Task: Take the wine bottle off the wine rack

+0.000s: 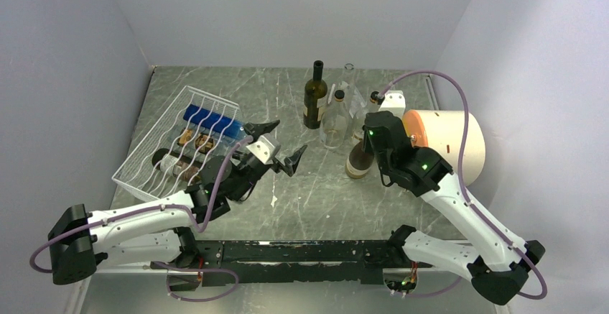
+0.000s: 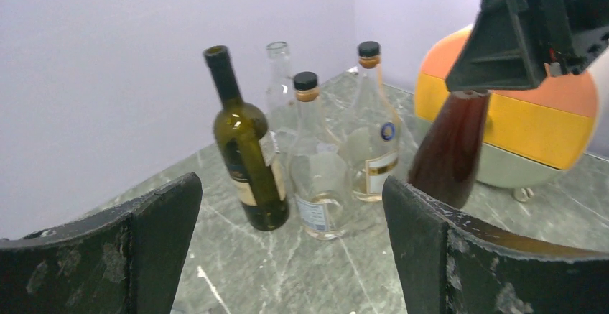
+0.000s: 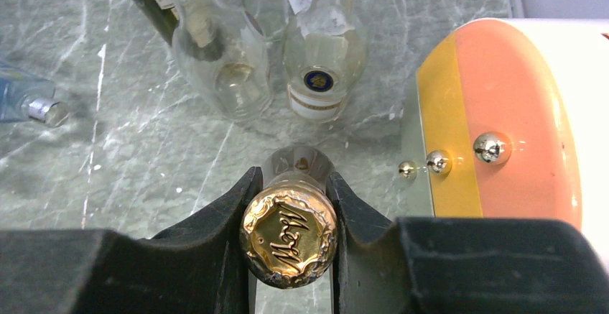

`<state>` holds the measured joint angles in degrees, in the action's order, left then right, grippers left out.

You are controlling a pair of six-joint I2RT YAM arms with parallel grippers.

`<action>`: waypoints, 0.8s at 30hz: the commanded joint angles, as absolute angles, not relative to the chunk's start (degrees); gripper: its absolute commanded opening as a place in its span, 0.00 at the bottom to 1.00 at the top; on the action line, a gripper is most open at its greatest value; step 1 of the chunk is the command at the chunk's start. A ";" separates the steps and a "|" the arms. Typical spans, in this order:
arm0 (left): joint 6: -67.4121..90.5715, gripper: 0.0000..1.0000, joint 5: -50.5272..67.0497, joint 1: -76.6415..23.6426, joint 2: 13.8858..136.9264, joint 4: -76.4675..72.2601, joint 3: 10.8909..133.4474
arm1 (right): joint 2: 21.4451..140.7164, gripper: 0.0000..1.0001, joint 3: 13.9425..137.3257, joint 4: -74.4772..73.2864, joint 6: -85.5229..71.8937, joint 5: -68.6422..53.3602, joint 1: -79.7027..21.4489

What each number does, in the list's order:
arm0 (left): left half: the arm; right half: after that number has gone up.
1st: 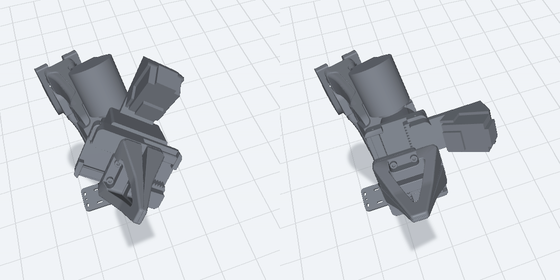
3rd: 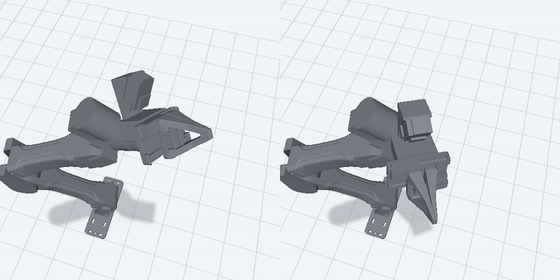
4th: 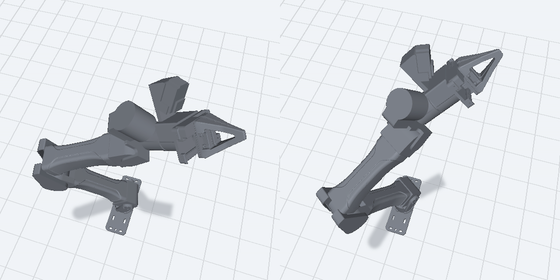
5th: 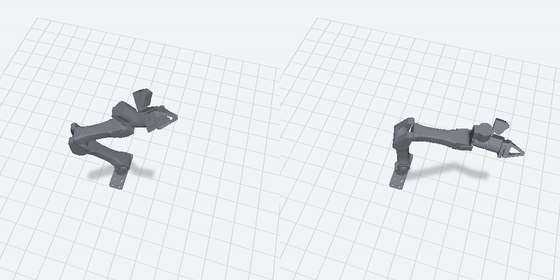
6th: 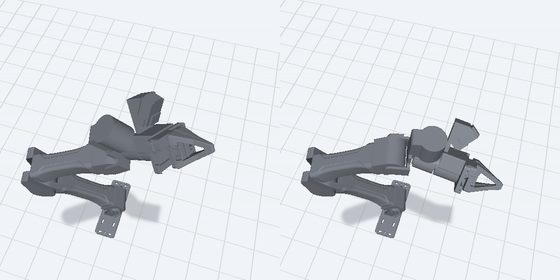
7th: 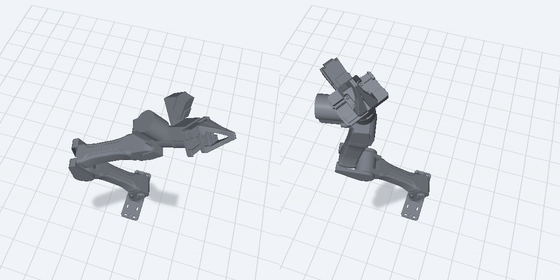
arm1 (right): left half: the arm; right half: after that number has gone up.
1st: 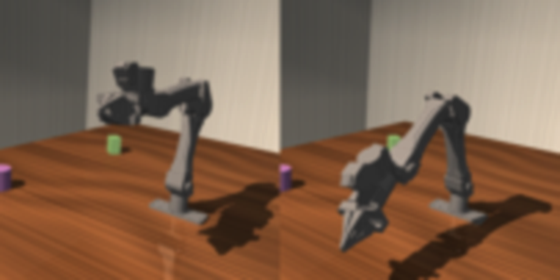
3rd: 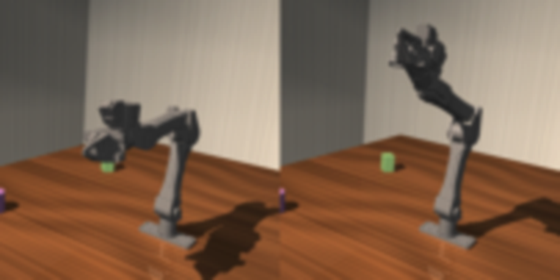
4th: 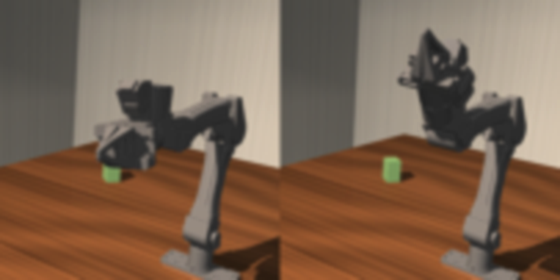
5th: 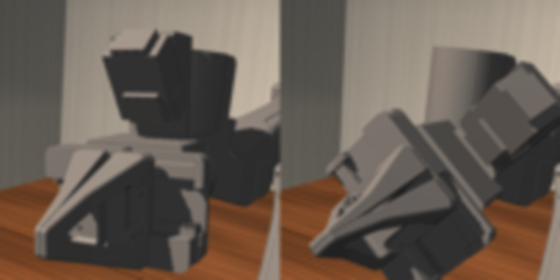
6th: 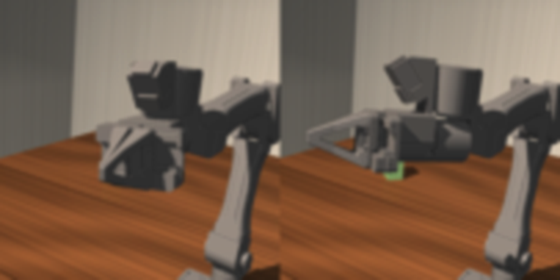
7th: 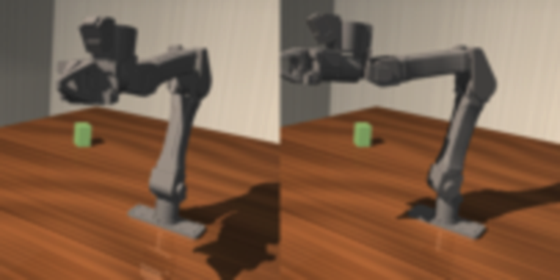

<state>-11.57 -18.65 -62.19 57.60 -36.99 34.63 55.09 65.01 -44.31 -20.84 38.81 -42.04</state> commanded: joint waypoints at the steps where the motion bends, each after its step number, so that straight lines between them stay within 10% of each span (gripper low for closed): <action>1: -13.18 0.99 -24.70 -60.76 55.34 -35.18 37.25 | 54.96 0.00 69.02 -35.29 -19.07 47.18 -41.52; 16: -11.03 0.99 -21.55 -52.20 51.71 -33.15 38.00 | 53.29 0.00 62.75 -29.43 -14.47 45.35 -35.48; 24: -13.00 1.00 -22.29 -51.44 50.89 -33.05 37.89 | 52.35 0.50 61.92 -32.06 -16.36 44.25 -35.44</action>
